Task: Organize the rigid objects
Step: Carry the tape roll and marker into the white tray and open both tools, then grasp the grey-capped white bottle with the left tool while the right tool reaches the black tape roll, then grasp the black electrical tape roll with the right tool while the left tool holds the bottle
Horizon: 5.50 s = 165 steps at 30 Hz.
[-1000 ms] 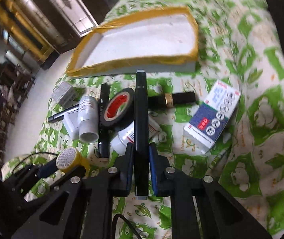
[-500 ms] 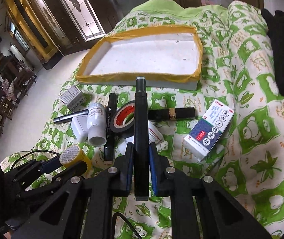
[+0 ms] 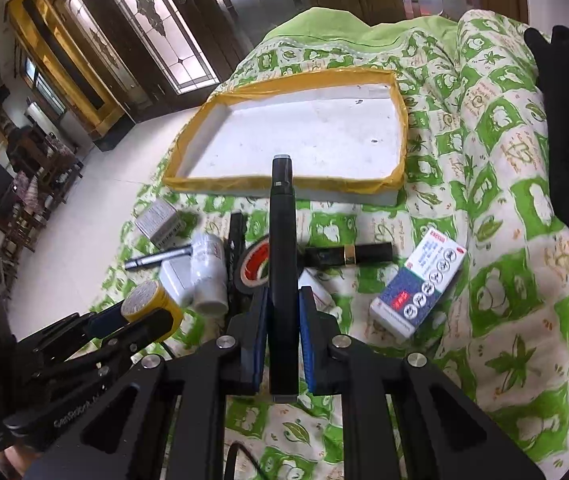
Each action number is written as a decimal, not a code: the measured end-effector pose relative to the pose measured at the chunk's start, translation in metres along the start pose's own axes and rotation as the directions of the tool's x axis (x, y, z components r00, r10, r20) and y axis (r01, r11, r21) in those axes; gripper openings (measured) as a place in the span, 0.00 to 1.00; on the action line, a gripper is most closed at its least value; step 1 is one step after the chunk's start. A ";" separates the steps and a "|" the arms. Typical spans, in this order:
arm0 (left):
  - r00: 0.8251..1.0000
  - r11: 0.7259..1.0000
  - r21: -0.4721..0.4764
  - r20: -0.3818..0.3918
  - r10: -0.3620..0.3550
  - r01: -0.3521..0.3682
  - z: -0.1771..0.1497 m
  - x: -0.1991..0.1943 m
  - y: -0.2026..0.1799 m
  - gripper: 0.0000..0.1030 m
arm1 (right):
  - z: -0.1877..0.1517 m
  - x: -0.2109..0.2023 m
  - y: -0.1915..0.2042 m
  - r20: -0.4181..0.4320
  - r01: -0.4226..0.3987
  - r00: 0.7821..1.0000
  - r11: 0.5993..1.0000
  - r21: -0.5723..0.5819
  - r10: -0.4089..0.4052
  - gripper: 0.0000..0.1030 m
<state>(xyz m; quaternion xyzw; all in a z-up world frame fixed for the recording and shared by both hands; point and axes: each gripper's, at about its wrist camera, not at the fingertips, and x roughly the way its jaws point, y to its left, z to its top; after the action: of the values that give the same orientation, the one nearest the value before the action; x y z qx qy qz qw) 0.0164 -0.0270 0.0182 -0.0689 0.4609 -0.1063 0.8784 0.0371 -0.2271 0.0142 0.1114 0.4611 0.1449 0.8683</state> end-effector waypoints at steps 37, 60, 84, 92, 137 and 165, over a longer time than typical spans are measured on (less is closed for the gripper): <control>0.996 0.998 -0.019 -0.065 0.053 -0.054 0.152 0.139 -0.003 0.41 | 0.140 0.118 -0.071 -0.072 0.032 0.997 0.980 0.197 -0.018 0.14; 0.997 0.998 -0.026 -0.055 0.052 -0.053 0.136 0.136 0.004 0.64 | 0.130 0.121 -0.073 -0.039 0.140 0.990 0.979 0.147 -0.136 0.31; 0.997 0.989 -0.143 0.058 0.048 -0.040 0.001 0.014 0.037 0.78 | 0.030 0.014 -0.038 0.114 0.051 0.992 0.996 0.066 -0.059 0.69; 0.998 0.999 -0.045 0.048 0.032 -0.030 -0.013 0.013 0.014 0.78 | 0.014 0.016 -0.027 0.090 0.053 0.994 0.998 0.032 -0.055 0.69; 0.990 0.998 0.005 -0.132 0.055 -0.055 -0.006 0.066 -0.006 0.35 | 0.022 0.085 -0.006 -0.125 0.000 0.992 1.000 -0.005 0.000 0.22; 0.988 1.000 -0.013 -0.150 0.022 -0.024 -0.011 0.063 -0.005 0.35 | 0.008 0.065 -0.023 -0.156 0.005 0.988 1.000 0.030 -0.001 0.18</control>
<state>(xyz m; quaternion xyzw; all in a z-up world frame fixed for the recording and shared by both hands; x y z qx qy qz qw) 0.0419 -0.0482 -0.0373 -0.0621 0.5271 -0.0977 0.8419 0.0817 -0.2259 -0.0391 0.1123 0.5298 0.1449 0.8281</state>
